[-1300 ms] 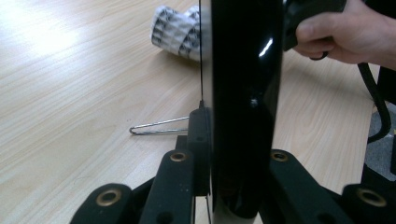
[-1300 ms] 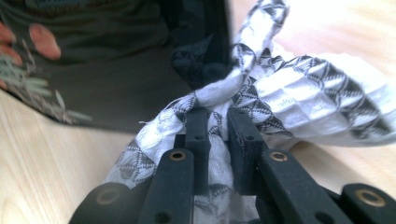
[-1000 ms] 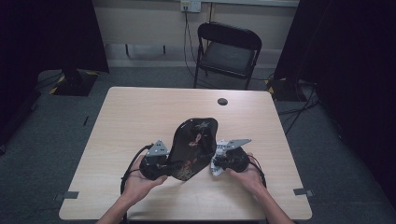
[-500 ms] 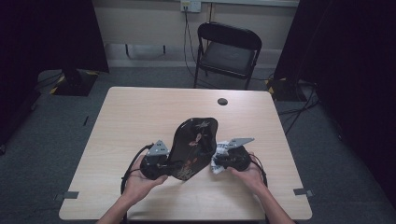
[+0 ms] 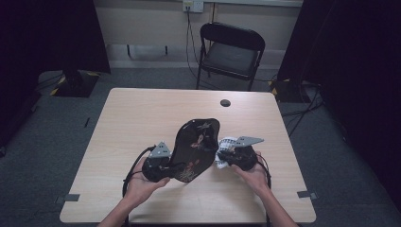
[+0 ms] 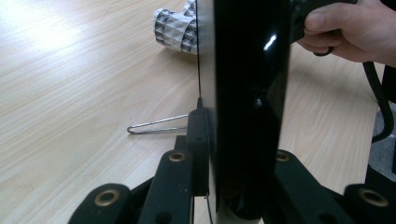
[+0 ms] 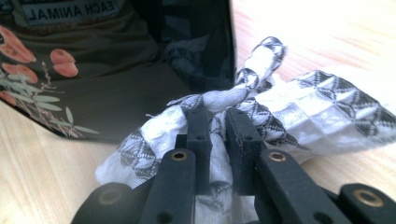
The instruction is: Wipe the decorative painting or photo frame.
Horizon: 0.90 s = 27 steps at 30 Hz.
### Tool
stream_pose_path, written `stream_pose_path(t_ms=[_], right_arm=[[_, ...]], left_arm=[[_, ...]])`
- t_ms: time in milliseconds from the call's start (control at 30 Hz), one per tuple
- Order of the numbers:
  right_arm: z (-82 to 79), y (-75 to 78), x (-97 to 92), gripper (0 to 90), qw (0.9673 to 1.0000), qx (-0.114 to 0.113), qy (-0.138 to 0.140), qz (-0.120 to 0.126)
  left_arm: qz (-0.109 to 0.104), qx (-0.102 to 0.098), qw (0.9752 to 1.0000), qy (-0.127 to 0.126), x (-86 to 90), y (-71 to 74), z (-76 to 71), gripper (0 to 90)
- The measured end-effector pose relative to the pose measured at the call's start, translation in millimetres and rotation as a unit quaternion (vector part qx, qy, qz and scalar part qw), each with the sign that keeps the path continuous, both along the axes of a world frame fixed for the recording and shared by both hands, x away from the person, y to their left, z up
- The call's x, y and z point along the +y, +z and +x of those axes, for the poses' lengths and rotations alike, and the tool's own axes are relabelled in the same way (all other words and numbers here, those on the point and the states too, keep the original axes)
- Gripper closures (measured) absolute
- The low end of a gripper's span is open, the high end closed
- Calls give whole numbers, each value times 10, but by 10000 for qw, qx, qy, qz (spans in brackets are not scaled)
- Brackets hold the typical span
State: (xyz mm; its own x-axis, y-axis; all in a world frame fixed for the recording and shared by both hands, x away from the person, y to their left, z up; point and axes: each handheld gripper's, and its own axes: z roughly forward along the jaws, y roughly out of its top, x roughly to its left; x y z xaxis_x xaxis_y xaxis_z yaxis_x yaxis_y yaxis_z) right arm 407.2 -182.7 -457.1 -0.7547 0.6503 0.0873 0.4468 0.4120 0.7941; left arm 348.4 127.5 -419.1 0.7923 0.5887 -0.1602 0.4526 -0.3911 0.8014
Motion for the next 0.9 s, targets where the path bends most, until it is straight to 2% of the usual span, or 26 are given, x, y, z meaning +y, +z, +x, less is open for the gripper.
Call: stream_pose_path(t_ms=[167, 300, 400, 567, 667, 767, 900], right_arm=[[-4, -97, 58, 813, 9994, 214, 217, -152], [-11, -214, 158, 818, 9969, 461, 520, -372], [-12, -213, 179, 821, 9966, 460, 542, -420], [-1, -143, 127, 829, 9987, 248, 295, -332], [14, -53, 42, 831, 9999, 64, 38, -126], [5, 73, -48, 831, 9997, -147, -109, 131], [-31, 190, -95, 830, 9990, -289, -137, 305]], left_arm=[[7, 0, 10000, -7, -4, 1, 1, 795], [6, 0, 10000, -15, -3, 1, 3, 795], [-19, 13, 10000, 1, -1, -1, 7, 795], [10, 15, 10000, 8, 8, 2, 17, 795], [13, 25, 10000, 1, 20, 3, 27, 799], [-3, 45, 10000, 1, 30, 4, 36, 803], [-18, 107, 9999, 55, 32, 7, 33, 802]])
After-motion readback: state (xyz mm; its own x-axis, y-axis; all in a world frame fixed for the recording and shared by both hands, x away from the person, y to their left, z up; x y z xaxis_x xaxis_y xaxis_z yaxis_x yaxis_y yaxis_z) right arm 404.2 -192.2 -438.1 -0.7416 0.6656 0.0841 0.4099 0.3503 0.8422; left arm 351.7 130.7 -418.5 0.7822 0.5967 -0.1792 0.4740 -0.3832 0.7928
